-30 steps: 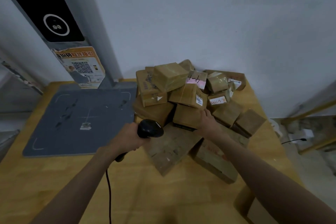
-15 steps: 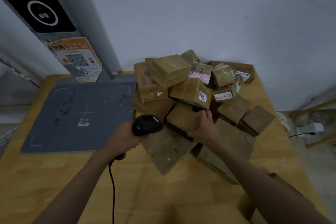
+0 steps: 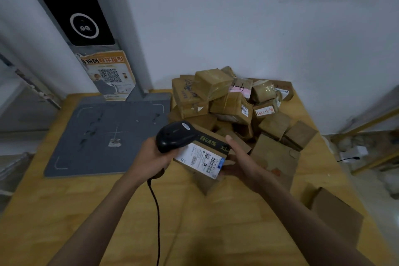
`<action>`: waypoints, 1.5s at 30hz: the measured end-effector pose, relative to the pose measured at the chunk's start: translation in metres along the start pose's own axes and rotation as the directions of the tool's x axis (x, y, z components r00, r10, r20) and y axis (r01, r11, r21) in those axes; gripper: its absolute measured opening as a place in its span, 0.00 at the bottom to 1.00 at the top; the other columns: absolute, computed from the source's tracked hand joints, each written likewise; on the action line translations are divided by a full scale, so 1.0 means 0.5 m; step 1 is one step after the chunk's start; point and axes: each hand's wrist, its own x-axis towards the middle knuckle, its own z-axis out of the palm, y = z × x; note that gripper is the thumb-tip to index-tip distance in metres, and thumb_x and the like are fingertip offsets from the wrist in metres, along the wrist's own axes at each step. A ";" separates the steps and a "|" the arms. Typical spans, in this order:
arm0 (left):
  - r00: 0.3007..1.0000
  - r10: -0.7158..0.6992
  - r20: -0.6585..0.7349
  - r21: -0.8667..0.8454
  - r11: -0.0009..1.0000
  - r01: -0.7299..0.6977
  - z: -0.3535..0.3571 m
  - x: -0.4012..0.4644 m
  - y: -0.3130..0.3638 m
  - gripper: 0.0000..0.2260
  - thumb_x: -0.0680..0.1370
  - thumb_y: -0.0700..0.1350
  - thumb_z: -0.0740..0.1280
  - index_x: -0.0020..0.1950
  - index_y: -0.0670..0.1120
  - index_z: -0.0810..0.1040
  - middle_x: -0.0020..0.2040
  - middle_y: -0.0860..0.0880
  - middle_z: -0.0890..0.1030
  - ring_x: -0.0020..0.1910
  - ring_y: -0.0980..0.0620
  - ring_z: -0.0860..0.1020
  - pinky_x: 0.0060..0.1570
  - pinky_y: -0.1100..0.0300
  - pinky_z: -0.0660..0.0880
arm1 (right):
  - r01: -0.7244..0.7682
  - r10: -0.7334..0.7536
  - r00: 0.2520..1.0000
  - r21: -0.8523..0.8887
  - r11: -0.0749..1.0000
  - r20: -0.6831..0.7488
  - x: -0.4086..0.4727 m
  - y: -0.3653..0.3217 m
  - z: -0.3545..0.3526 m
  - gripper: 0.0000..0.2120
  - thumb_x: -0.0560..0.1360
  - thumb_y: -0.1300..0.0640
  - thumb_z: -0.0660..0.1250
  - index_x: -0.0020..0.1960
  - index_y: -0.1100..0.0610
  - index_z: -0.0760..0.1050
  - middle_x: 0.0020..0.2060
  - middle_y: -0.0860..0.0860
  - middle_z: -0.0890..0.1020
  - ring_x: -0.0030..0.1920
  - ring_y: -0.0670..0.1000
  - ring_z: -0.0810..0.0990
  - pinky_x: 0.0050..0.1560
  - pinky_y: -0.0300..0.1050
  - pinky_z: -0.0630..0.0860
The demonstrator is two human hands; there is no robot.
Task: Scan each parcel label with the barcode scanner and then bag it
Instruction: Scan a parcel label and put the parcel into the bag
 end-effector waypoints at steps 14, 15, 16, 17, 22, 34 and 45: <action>0.992 -0.052 -0.112 -0.132 0.991 0.037 -0.078 -0.038 0.010 0.07 0.74 0.44 0.75 0.49 0.42 0.85 0.42 0.46 0.87 0.40 0.51 0.86 0.49 0.44 0.82 | 0.376 -0.380 0.924 -0.276 0.884 0.041 -0.096 -0.041 0.087 0.42 0.75 0.43 0.70 0.79 0.38 0.46 0.59 0.38 0.78 0.54 0.38 0.81 0.45 0.34 0.79; 0.991 -0.062 -0.118 -0.138 0.989 0.046 -0.079 -0.039 0.015 0.07 0.74 0.44 0.75 0.48 0.42 0.85 0.42 0.46 0.87 0.40 0.51 0.86 0.49 0.44 0.82 | 0.411 -0.407 0.909 -0.340 0.846 0.086 -0.097 -0.040 0.085 0.50 0.72 0.46 0.75 0.80 0.38 0.42 0.59 0.32 0.76 0.57 0.34 0.79 0.49 0.30 0.77; 0.991 -0.067 -0.117 -0.138 0.989 0.051 -0.079 -0.040 0.019 0.06 0.74 0.44 0.75 0.48 0.42 0.85 0.42 0.46 0.87 0.40 0.51 0.86 0.49 0.45 0.82 | 0.432 -0.416 0.900 -0.392 0.812 0.130 -0.098 -0.039 0.082 0.55 0.71 0.49 0.78 0.79 0.37 0.39 0.59 0.27 0.75 0.58 0.30 0.76 0.51 0.26 0.74; 0.991 -0.067 -0.116 -0.131 0.990 0.051 -0.080 -0.040 0.022 0.06 0.74 0.44 0.75 0.47 0.43 0.85 0.42 0.46 0.87 0.40 0.51 0.86 0.49 0.45 0.83 | 0.446 -0.415 0.894 -0.432 0.784 0.169 -0.098 -0.039 0.080 0.58 0.70 0.53 0.79 0.79 0.37 0.37 0.59 0.25 0.73 0.58 0.27 0.74 0.51 0.24 0.72; 0.991 -0.064 -0.115 -0.096 0.994 0.053 -0.086 -0.041 0.029 0.03 0.73 0.42 0.75 0.45 0.44 0.85 0.39 0.47 0.86 0.38 0.49 0.86 0.48 0.44 0.82 | 0.455 -0.400 0.890 -0.493 0.741 0.220 -0.095 -0.066 0.062 0.60 0.66 0.53 0.83 0.79 0.34 0.41 0.67 0.38 0.75 0.67 0.36 0.73 0.64 0.32 0.71; 0.963 0.263 -0.068 0.352 0.909 -0.223 -0.109 -0.056 0.057 0.14 0.71 0.46 0.76 0.55 0.44 0.81 0.48 0.50 0.83 0.45 0.54 0.81 0.46 0.54 0.79 | 0.368 -0.363 0.921 -0.612 0.699 0.139 -0.052 -0.095 0.041 0.58 0.60 0.41 0.81 0.77 0.40 0.47 0.58 0.41 0.79 0.48 0.44 0.83 0.52 0.43 0.82; 0.887 0.406 0.221 0.481 0.746 -0.461 -0.136 -0.080 0.069 0.20 0.67 0.44 0.79 0.50 0.59 0.72 0.46 0.59 0.75 0.45 0.60 0.76 0.44 0.63 0.74 | 0.357 -0.365 0.922 -0.648 0.673 0.129 -0.028 -0.129 0.029 0.53 0.66 0.52 0.82 0.78 0.45 0.49 0.60 0.45 0.73 0.44 0.46 0.83 0.37 0.41 0.83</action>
